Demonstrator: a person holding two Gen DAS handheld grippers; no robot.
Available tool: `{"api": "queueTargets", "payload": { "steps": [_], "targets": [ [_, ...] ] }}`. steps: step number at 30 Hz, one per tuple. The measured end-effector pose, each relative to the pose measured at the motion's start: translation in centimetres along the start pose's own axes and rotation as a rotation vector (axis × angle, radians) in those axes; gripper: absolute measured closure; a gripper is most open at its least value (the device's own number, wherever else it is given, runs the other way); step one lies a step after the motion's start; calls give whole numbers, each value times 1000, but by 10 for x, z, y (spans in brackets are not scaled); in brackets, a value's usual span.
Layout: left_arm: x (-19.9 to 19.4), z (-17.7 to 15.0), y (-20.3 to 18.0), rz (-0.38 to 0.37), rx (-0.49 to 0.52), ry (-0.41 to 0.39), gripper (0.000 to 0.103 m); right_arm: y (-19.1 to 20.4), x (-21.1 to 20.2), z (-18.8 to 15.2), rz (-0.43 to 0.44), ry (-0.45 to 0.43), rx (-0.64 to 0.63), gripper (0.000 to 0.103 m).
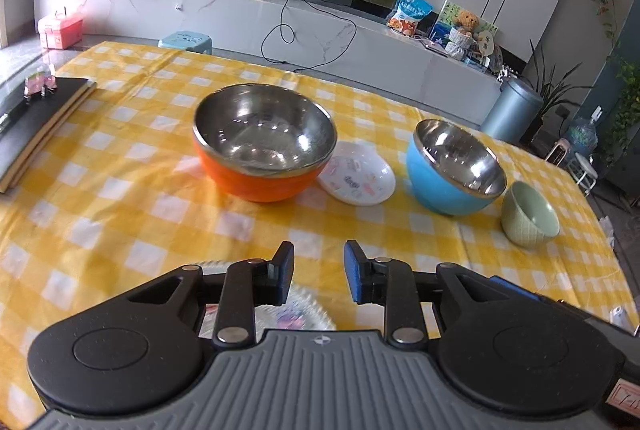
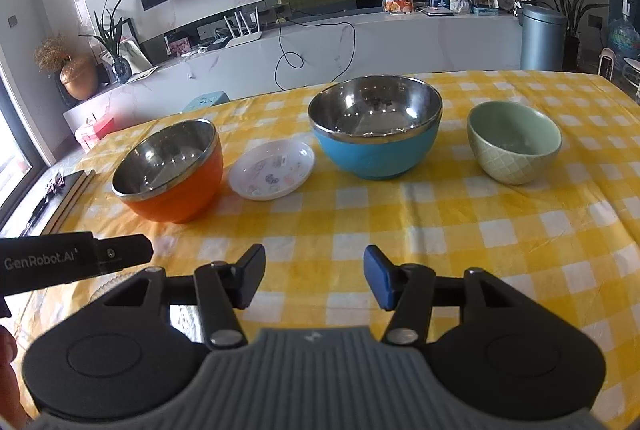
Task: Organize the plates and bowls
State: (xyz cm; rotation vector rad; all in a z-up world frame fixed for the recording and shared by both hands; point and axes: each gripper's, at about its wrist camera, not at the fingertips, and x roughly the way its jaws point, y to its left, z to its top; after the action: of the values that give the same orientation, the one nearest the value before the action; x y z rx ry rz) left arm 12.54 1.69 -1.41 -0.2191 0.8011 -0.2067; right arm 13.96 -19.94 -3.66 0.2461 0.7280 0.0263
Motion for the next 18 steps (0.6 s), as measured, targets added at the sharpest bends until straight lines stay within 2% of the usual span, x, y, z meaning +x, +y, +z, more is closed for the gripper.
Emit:
{"api": "queueTargets", "payload": {
  "steps": [1,8,13,16,18],
  "targets": [
    [4,2,-1,-9,-16,-2,72,-2,4,2,-1,-2,11,41],
    [38,16,-10,-21,-64,-28,71,-12,36,19,20,-16,73,41],
    [69,21,-2,-31,-163,2,72,-21,65,29,42,1,141,62],
    [82,23,-2,-30,-186,-3,72,-21,81,33,61,9,174,72],
    [93,25,-4,-22,-188,10,76,-20,91,37,68,13,183,75]
  ]
}}
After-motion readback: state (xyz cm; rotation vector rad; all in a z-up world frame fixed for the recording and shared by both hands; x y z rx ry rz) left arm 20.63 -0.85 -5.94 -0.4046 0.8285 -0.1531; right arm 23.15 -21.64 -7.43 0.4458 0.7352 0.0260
